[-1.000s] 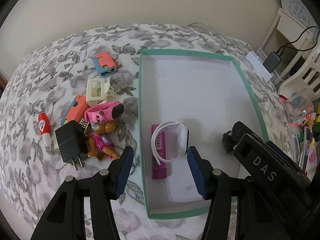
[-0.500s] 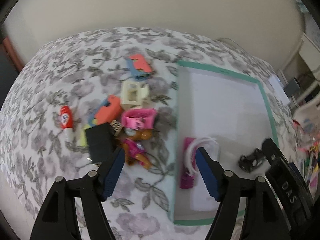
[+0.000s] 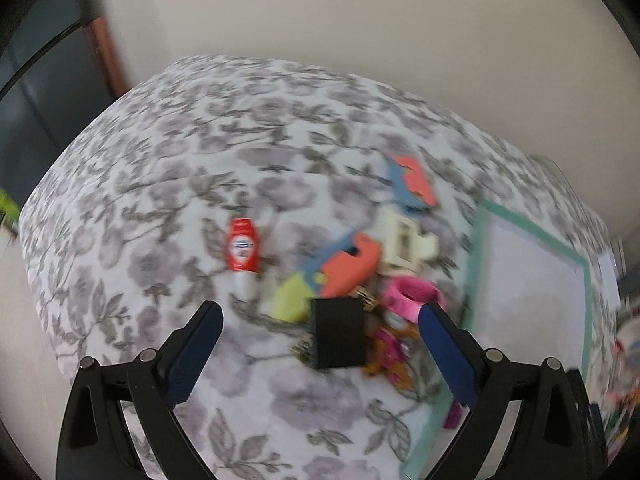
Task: Organize rigid objects
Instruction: 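Move both tools back over the pile toward the red glue bottle and pink watch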
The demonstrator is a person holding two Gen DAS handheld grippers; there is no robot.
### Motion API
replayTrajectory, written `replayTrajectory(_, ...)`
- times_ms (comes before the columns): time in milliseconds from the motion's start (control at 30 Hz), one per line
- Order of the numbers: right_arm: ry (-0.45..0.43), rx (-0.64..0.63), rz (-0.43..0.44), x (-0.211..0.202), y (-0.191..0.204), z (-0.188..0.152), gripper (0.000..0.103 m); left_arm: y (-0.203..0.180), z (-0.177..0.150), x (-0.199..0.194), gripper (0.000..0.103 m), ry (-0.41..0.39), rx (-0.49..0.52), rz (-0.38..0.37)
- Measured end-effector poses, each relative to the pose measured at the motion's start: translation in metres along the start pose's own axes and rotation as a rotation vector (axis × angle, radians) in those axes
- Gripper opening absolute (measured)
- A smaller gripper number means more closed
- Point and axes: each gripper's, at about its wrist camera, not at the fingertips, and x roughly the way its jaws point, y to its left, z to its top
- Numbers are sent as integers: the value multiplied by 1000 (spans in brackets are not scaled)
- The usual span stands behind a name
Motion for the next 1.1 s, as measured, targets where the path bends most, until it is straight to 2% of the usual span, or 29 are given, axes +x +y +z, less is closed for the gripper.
replayTrajectory(200, -19, -87, 60, -13, 40, 11, 103, 31, 16, 5, 99, 73, -111, -9)
replayTrajectory(300, -17, -130, 79, -14, 61, 17, 103, 35, 25, 0, 99, 99, -136, 16)
replayTrajectory(533, 35, -151, 148, 3, 92, 21, 103, 48, 42, -9, 99, 101, -236, 18)
replayTrajectory(633, 75, -173, 169, 16, 104, 18, 103, 57, 40, 6, 99, 120, -246, 4)
replayTrajectory(767, 129, -189, 222, 33, 122, 13, 103, 77, 31, 43, 99, 237, -274, 8)
replayTrajectory(833, 143, -191, 237, 39, 129, 11, 103, 88, 28, 53, 99, 271, -299, -2)
replayTrajectory(900, 158, -197, 257, 44, 136, 10, 102, 97, 27, 57, 99, 279, -316, -4)
replayTrajectory(1100, 208, -208, 274, 60, 145, 2, 90, 114, 29, 64, 99, 285, -346, -34)
